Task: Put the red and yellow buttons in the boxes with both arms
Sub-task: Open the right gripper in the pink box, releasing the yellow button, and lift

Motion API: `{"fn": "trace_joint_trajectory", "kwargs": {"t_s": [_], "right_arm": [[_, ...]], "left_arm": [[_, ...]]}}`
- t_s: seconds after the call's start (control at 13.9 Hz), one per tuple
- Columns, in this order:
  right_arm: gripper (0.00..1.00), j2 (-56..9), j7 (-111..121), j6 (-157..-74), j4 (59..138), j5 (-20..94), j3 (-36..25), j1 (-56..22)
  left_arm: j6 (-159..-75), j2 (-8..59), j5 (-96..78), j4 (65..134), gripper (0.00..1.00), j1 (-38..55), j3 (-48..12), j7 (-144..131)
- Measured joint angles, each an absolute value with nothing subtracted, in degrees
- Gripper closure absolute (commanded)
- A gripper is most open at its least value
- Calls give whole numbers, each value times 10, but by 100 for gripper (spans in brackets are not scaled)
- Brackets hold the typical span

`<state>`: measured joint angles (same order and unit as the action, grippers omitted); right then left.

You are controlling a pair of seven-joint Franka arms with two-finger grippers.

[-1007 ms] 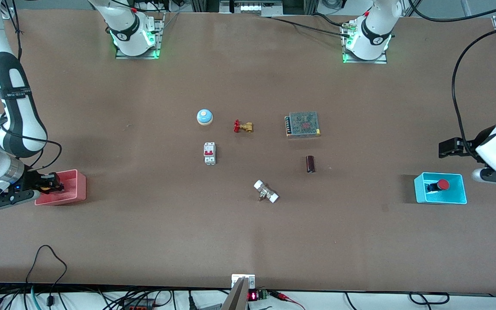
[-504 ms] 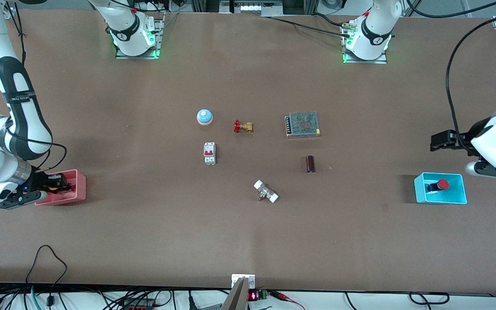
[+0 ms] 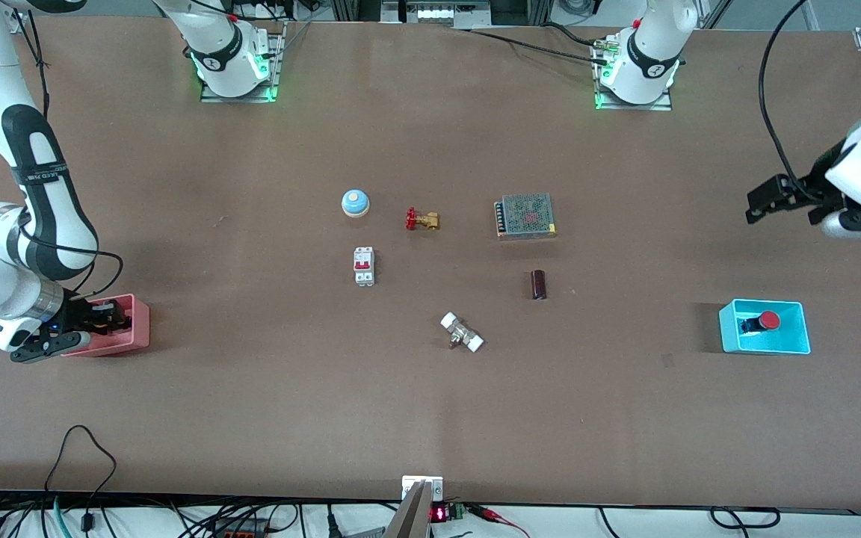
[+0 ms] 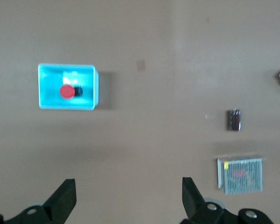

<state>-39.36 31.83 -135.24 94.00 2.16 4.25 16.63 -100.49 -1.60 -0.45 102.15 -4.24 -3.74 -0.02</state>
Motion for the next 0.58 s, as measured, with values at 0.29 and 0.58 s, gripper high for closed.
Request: {"fn": "trace_joint_trajectory", "kwargs": {"t_s": [0.29,0.58], "right_arm": [[0,-393,319,-1353,938,22,43,166],[0,-350,319,-1297,926,22,44,163]], "left_arm": [[-1005,-22,-4,1032,0,-41,-37,0],[-1005,-22,-4,1032,0,-41,-38,0]]}}
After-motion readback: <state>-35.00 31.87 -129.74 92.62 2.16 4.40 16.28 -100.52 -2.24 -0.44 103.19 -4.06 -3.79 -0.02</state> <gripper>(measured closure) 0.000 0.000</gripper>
